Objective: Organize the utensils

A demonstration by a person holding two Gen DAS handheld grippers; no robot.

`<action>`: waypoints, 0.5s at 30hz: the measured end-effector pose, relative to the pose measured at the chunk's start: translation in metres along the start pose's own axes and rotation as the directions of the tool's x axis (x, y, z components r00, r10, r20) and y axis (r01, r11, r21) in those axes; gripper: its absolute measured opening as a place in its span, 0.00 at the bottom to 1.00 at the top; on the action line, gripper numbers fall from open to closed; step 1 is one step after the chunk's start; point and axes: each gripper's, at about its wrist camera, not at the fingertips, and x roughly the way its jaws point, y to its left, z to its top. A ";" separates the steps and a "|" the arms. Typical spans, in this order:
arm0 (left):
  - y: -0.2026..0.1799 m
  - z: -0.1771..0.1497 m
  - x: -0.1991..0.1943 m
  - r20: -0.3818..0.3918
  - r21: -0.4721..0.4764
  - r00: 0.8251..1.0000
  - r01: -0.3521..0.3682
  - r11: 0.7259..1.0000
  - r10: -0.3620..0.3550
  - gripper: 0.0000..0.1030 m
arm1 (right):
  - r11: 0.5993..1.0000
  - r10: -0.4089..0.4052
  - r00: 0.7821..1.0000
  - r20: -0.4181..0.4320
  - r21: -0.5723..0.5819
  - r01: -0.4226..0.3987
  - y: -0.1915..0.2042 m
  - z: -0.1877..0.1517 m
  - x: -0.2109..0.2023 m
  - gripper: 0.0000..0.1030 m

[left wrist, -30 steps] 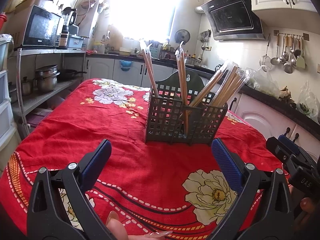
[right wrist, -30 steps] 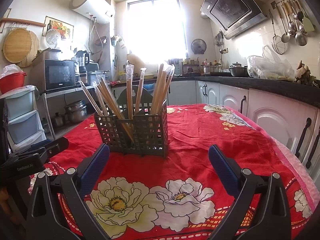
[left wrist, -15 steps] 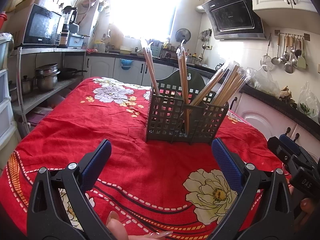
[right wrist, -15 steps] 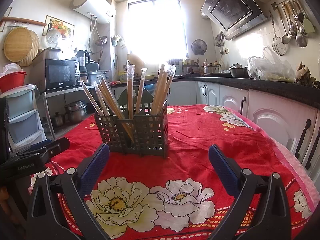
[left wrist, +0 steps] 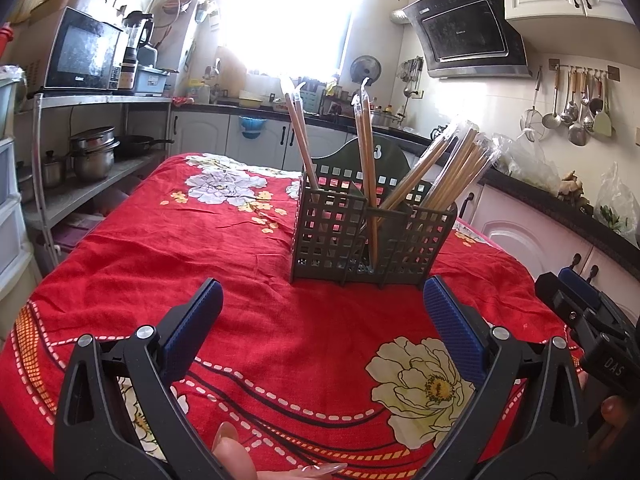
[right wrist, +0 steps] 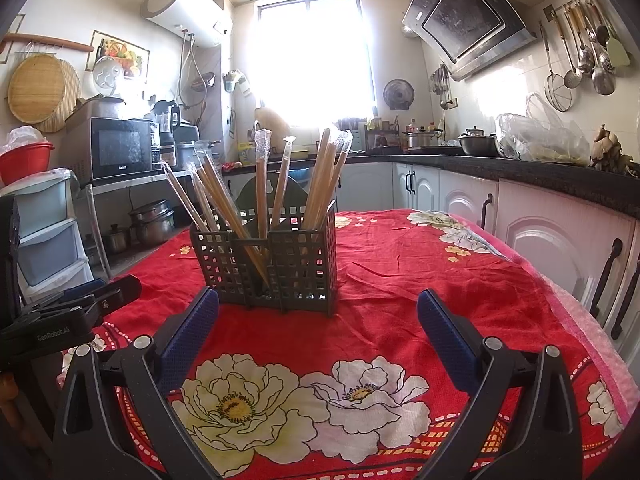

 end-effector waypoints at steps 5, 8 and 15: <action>-0.001 0.000 0.003 -0.008 0.005 1.000 -0.002 1.000 0.002 0.90 | 1.000 -0.003 1.000 -0.004 0.000 0.003 0.001 0.000 0.000 0.94; -0.002 -0.001 0.003 -0.014 0.009 1.000 -0.008 1.000 0.008 0.90 | 1.000 -0.011 1.000 -0.010 -0.006 0.011 0.002 0.001 0.000 0.94; -0.002 -0.001 0.001 -0.007 0.005 1.000 -0.018 1.000 0.018 0.90 | 0.998 -0.049 0.999 -0.025 -0.027 0.048 0.005 0.001 0.002 0.94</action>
